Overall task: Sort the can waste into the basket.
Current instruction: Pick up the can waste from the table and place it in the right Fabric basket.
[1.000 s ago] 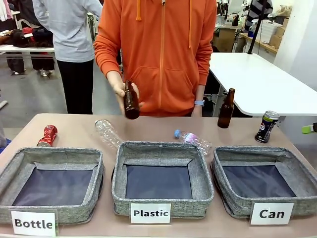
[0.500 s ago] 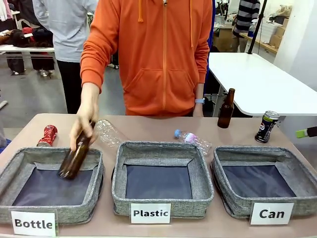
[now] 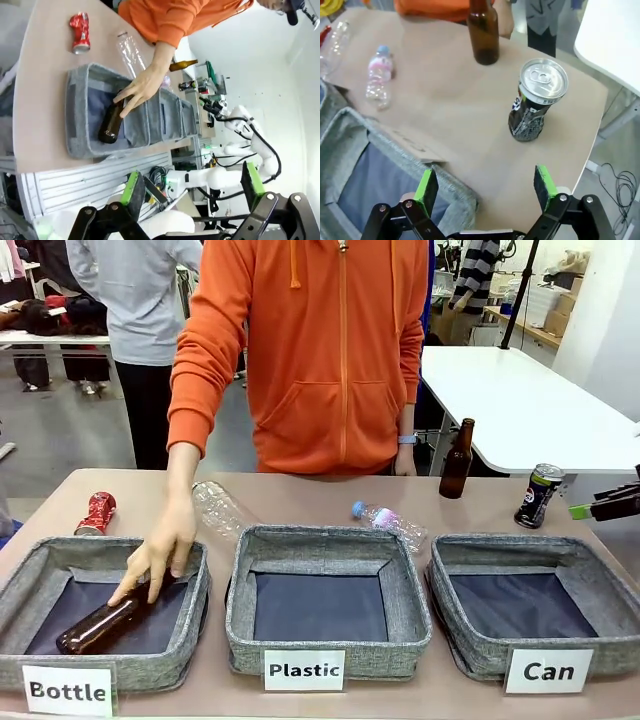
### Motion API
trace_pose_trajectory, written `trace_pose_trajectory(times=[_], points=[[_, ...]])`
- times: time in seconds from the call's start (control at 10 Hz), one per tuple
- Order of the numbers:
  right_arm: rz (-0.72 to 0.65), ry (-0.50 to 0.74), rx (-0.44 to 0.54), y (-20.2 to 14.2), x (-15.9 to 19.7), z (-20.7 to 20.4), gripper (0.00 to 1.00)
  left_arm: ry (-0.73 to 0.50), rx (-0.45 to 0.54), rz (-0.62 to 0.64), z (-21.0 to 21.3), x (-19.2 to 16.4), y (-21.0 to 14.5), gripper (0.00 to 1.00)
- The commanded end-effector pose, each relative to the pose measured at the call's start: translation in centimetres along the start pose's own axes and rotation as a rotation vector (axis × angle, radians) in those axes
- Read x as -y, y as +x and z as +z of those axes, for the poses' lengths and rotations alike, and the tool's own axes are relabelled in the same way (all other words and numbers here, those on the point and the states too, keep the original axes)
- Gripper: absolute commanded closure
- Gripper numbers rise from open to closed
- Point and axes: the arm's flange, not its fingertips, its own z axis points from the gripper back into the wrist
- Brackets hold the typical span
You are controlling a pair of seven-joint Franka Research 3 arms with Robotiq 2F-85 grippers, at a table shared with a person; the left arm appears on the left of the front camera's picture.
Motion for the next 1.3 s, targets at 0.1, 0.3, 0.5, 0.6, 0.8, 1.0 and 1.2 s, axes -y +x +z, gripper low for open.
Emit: trace_pose_trajectory(times=[0.1, 0.3, 0.5, 0.6, 0.8, 1.0, 1.2], points=[[0.006, 0.013, 0.076, -0.6, 3.5, -4.1, 0.00, -0.043, -0.046, -0.012, 0.1, -1.6, 0.8, 0.00], [-0.013, 0.020, 0.115, -0.6, 5.3, -6.2, 0.00, -0.081, -0.076, -0.007, -1.2, -1.2, 1.3, 0.00], [-0.039, -0.008, 0.141, -0.8, 6.9, -8.4, 0.00, -0.050, -0.088, -0.006, -3.0, -1.6, 0.8, 0.00], [-0.041, 0.007, 0.158, -0.7, 7.1, -9.2, 0.00, -0.074, -0.178, 0.001, -5.0, -1.9, 0.2, 0.00], [-0.052, 0.028, 0.169, -0.5, 7.4, -10.0, 0.00, -0.020, -0.367, 0.024, -11.6, -3.9, -0.9, 0.00], [-0.055, 0.017, 0.171, -0.4, 7.1, -10.4, 0.00, -0.024, -0.559, 0.099, -17.5, -6.2, -2.5, 0.00], [-0.053, 0.031, 0.208, -0.1, 7.2, -10.8, 0.00, -0.021, -0.663, 0.186, -21.9, -7.3, -4.4, 0.00]])
